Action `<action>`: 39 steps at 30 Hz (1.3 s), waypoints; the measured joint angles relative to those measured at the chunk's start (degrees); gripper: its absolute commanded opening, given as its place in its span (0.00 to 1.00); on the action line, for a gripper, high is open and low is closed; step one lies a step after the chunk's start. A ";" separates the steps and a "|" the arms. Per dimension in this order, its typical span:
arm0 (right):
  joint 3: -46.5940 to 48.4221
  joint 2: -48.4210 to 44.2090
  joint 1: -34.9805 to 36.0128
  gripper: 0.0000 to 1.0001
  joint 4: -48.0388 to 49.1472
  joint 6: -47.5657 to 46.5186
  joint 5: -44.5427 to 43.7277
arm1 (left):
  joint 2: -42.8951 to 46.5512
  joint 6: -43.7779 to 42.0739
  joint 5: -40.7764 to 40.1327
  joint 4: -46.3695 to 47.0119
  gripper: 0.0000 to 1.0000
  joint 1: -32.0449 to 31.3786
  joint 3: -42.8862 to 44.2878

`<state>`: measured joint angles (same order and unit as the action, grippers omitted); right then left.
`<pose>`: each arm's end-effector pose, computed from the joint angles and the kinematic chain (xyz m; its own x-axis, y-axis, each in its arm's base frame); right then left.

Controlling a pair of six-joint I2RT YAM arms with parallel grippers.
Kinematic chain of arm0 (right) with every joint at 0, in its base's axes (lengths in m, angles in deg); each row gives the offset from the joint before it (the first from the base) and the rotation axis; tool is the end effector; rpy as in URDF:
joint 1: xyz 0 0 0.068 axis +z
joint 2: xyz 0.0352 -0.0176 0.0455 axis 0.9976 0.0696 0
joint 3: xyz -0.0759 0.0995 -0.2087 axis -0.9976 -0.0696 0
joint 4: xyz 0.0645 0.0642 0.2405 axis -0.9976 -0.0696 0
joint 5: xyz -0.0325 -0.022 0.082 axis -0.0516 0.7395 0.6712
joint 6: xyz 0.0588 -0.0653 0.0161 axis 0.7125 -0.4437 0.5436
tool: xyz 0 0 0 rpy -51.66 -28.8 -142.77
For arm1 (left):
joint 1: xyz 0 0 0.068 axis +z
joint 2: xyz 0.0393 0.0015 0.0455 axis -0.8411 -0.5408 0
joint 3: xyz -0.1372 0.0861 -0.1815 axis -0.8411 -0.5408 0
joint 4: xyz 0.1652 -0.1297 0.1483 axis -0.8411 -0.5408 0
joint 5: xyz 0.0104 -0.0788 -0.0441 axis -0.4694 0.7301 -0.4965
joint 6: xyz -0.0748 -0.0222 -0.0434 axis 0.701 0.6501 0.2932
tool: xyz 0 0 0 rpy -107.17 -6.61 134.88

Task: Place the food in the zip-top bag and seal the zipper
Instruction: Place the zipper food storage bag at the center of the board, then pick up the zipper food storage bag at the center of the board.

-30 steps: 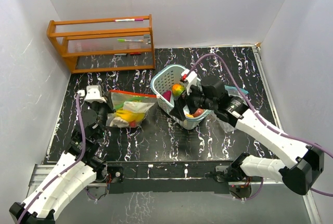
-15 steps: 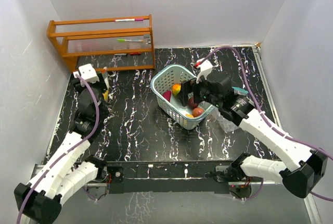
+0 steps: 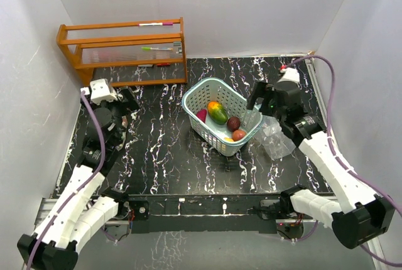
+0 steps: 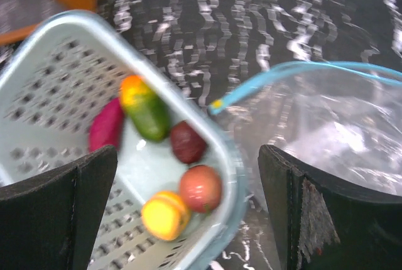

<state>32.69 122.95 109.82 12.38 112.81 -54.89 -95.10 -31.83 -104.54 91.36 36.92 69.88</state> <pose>0.2574 0.0953 0.2971 -0.5120 0.2205 -0.8302 -0.0172 0.9637 0.2665 0.2349 -0.0393 0.3397 0.1224 -0.1432 -0.9821 -0.2260 0.9595 -0.1681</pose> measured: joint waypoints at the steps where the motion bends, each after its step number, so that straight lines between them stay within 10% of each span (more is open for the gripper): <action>1: -0.81 0.00 -2.60 0.98 -0.26 0.94 -0.11 | 1.18 0.33 3.08 0.22 0.97 0.00 0.02; 12: -8.22 4.35 -18.08 0.99 -3.23 6.12 -0.33 | 5.40 4.50 38.16 2.82 0.97 -1.05 1.27; 30: -16.52 10.43 -18.62 0.89 -2.69 4.94 0.76 | 5.49 2.97 45.46 2.19 0.97 -4.15 -0.46; 33: -17.99 12.44 -18.62 0.75 -1.36 4.90 1.84 | 5.40 2.67 45.46 1.77 0.97 -4.17 -0.46; 37: -19.21 13.44 -18.62 0.16 0.79 4.31 2.03 | 5.20 2.60 45.48 1.68 0.97 -4.17 -0.46; 39: -19.69 13.46 -18.62 0.08 1.38 4.28 1.81 | 5.09 2.56 45.48 1.66 0.97 -4.17 -0.46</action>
<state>13.00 136.41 91.20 13.75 117.09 -53.07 -90.01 -29.27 -59.06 93.02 32.75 69.43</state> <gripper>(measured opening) 0.241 0.971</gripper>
